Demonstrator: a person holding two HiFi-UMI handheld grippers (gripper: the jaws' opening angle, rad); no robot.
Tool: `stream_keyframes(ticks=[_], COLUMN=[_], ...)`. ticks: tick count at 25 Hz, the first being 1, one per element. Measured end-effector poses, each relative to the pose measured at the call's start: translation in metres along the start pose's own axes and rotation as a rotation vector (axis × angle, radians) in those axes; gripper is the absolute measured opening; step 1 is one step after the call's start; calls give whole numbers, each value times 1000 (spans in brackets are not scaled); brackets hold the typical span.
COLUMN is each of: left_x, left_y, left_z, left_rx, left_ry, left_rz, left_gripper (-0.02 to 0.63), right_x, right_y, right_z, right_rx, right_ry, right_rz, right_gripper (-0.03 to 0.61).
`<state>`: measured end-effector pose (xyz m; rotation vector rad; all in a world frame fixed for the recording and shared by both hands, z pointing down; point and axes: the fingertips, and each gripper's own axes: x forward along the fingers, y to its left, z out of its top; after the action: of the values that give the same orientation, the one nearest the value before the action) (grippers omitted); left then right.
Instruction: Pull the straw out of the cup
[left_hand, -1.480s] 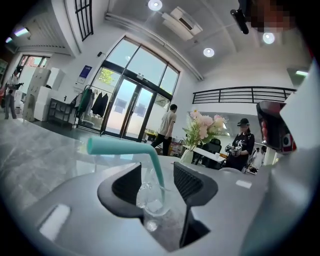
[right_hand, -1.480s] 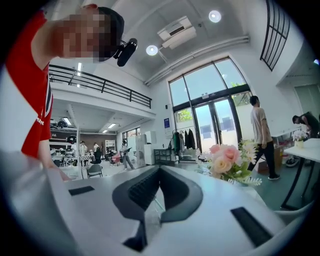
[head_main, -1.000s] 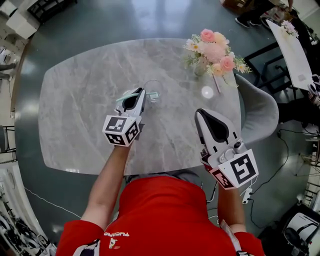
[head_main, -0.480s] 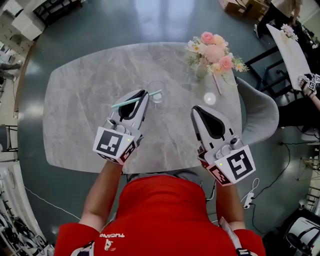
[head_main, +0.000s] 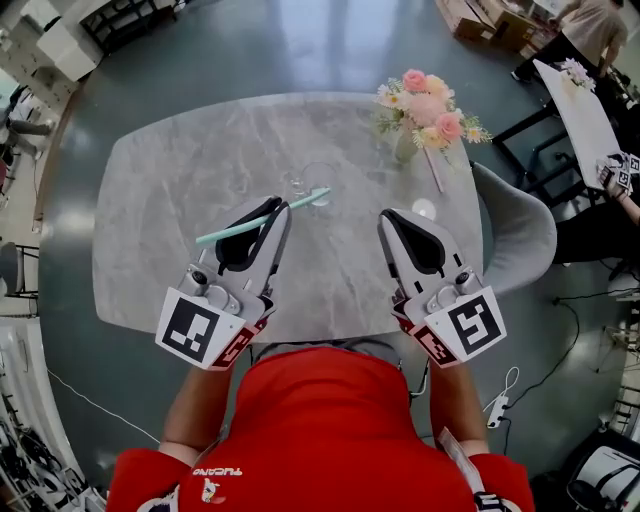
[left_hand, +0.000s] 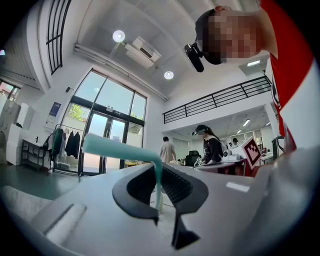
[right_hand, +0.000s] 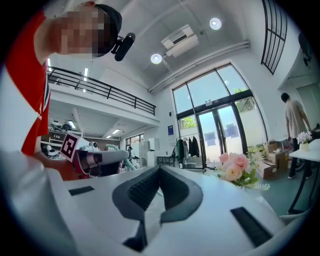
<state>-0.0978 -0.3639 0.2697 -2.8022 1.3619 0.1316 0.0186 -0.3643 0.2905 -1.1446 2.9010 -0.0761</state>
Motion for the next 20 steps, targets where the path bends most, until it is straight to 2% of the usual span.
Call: stream_keyframes(ticks=[8, 20], left_x=[-16, -24], left_y=[-5, -6], left_z=[22, 29], left_rx=[20, 29], left_ry=[-31, -44], left_rz=[19, 28], left_gripper=[35, 35], right_x=[-4, -4], right_y=[7, 17], right_z=[7, 10], right_rx=[-25, -44], right_ry=[-18, -18], right_rz=[5, 25], right_gripper=[-1, -2])
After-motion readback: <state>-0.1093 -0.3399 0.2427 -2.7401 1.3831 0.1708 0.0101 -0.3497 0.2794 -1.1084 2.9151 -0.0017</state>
